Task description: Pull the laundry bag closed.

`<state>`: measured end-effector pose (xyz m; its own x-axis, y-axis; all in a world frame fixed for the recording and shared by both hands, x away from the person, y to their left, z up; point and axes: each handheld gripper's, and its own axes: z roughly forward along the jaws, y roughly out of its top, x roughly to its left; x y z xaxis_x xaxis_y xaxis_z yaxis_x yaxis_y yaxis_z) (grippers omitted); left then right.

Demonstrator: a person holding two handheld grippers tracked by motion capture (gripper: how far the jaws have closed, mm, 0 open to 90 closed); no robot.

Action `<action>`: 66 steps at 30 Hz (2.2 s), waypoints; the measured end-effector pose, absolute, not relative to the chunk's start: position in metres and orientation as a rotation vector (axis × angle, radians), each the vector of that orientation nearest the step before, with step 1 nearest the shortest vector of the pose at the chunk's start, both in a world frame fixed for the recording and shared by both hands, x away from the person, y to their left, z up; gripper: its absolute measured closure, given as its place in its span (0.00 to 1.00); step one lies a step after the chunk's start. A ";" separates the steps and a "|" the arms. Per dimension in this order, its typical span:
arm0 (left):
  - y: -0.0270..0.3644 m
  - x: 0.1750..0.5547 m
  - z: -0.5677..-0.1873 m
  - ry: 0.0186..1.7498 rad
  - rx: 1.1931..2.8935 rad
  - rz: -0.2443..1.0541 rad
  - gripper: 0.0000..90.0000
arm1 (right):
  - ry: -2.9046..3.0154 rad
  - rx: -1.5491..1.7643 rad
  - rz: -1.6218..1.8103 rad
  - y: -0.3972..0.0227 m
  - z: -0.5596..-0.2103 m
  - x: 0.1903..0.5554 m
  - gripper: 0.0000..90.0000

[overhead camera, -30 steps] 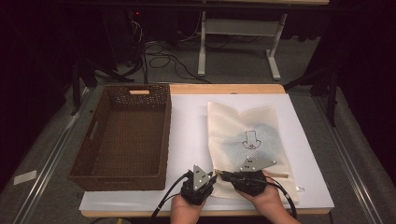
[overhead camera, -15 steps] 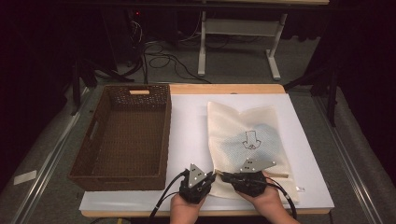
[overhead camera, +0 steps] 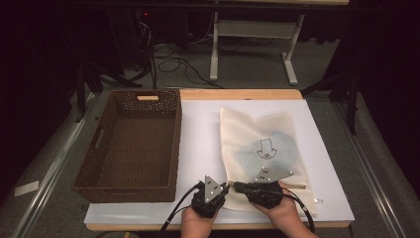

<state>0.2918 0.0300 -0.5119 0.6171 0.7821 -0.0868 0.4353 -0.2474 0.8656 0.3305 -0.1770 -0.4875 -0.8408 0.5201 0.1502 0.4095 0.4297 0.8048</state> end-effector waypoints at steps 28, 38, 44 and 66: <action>0.035 0.288 -0.500 0.990 1.808 0.423 0.96 | 2.522 0.865 1.411 -0.184 -0.486 0.334 0.98; 0.036 0.290 -0.500 0.990 1.809 0.407 0.95 | 2.521 0.828 1.377 -0.183 -0.485 0.331 0.98; 0.035 0.295 -0.501 0.996 1.798 0.360 0.87 | 2.548 0.804 1.365 -0.181 -0.487 0.329 0.98; 0.036 0.294 -0.497 1.003 1.800 0.353 0.95 | 2.544 0.845 1.347 -0.186 -0.490 0.335 0.98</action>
